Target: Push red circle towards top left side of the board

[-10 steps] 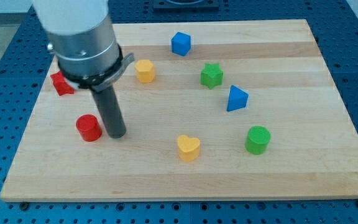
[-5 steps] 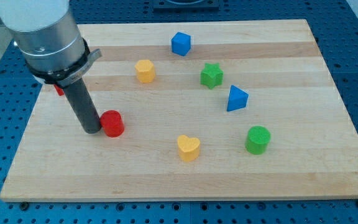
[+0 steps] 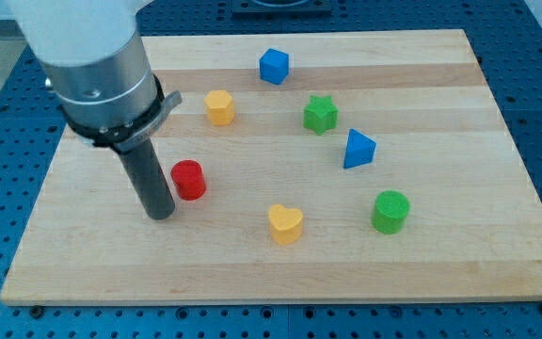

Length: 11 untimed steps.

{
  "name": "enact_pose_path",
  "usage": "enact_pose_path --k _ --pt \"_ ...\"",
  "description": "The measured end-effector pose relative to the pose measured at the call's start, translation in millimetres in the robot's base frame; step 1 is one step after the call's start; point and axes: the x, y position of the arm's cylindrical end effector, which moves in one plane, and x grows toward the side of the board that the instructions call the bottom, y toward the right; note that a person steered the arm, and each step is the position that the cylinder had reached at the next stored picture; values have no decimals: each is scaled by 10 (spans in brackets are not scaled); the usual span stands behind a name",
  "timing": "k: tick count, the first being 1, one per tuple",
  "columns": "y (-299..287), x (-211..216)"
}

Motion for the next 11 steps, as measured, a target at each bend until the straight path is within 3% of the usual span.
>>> enact_pose_path --k 1,2,4,6,9,11 --pt "306 -22" --pt "339 -389" --pt "-202 -1156" --pt "-154 -1201" --pt "-432 -1967" --pt "-302 -2031"
